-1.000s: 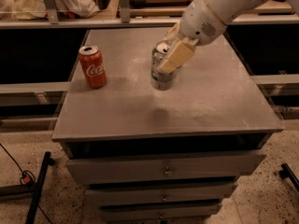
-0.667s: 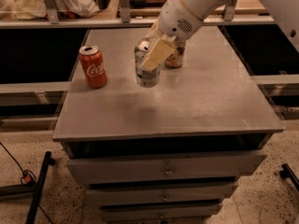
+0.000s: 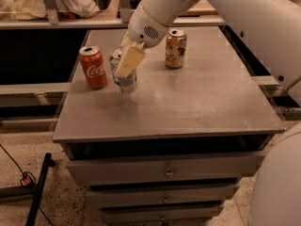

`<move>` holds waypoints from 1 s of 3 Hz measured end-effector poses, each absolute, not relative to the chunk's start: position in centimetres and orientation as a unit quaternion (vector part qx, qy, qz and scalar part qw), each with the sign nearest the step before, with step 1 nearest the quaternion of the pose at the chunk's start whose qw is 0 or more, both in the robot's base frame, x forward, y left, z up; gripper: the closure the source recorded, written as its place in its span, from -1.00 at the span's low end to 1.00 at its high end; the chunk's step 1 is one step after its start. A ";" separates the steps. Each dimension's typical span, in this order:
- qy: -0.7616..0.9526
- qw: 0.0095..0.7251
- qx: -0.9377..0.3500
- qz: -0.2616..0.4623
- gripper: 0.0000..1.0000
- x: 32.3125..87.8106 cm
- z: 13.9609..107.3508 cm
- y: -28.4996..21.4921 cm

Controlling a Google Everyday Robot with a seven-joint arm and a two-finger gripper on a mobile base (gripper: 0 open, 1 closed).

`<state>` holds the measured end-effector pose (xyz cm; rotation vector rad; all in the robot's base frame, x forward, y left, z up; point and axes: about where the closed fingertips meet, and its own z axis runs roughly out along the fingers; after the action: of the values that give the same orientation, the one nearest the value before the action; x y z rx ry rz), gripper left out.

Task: Move 7up can near coke can

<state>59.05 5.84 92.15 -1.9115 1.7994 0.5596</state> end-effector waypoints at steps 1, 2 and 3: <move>0.652 0.211 -0.696 0.217 -0.26 59.4 90.3 8.1; 0.651 0.205 -0.693 0.232 -0.73 59.7 89.3 9.4; 0.658 0.206 -0.687 0.229 -1.00 61.0 89.4 8.5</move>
Offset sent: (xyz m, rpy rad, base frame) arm 0.0099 0.0463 -0.0367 0.0264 0.1004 0.0266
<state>60.97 8.47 89.37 -1.9134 1.8330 0.6388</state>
